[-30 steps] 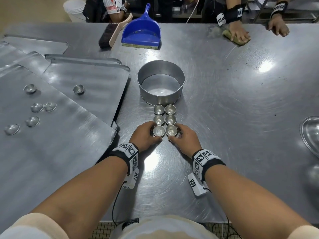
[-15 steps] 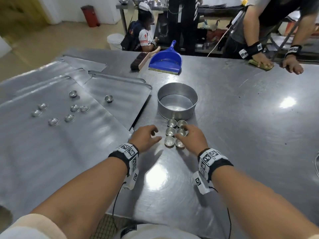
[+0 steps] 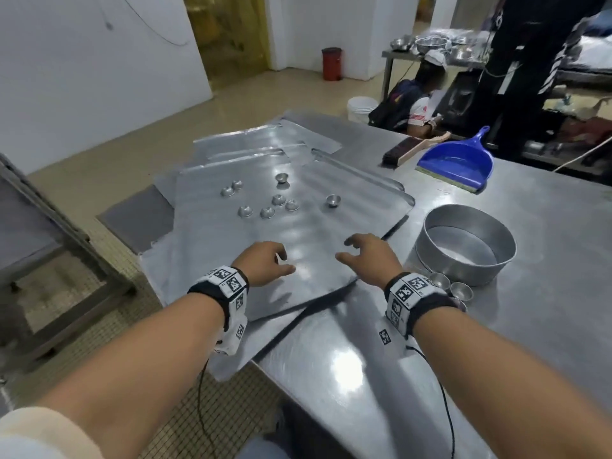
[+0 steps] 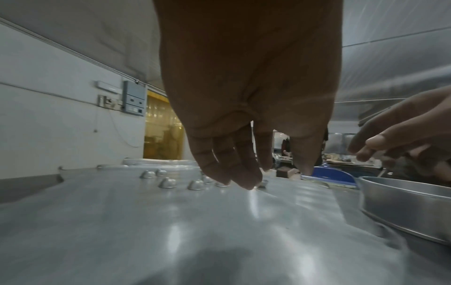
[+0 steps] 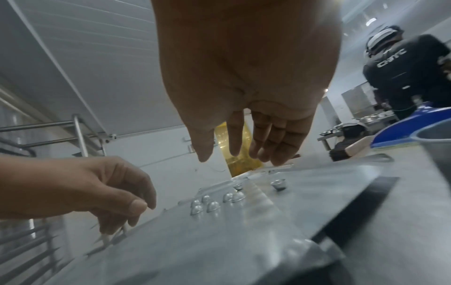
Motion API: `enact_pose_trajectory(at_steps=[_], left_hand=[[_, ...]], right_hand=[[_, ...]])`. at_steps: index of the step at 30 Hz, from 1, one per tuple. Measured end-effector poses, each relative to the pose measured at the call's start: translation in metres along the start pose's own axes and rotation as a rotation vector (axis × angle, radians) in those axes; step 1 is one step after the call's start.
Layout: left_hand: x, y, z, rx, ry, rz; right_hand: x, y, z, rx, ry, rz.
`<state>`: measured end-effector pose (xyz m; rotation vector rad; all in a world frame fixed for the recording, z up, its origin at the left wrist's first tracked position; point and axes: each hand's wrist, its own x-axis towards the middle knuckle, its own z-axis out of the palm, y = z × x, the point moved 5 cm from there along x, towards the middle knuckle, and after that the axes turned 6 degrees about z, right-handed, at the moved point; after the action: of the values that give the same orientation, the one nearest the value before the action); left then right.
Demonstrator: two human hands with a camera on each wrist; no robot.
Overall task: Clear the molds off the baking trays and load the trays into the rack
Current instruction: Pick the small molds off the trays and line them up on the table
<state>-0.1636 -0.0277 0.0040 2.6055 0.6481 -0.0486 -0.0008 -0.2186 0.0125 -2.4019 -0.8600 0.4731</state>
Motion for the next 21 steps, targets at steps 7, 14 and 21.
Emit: enact_pose_trajectory(at_steps=[7,14,21], left_hand=[[0.029,-0.099,-0.049,-0.020,0.055,-0.074],[0.084,-0.182,-0.072,-0.081,0.030,-0.102],[0.145,-0.216,-0.068,-0.123,0.009,-0.033]], right_hand=[[0.070,-0.076,0.044,-0.061,-0.064,-0.058],[0.141,-0.127,0.096,-0.101,-0.125,-0.008],[0.199,-0.143,0.134,-0.101,-0.154,0.060]])
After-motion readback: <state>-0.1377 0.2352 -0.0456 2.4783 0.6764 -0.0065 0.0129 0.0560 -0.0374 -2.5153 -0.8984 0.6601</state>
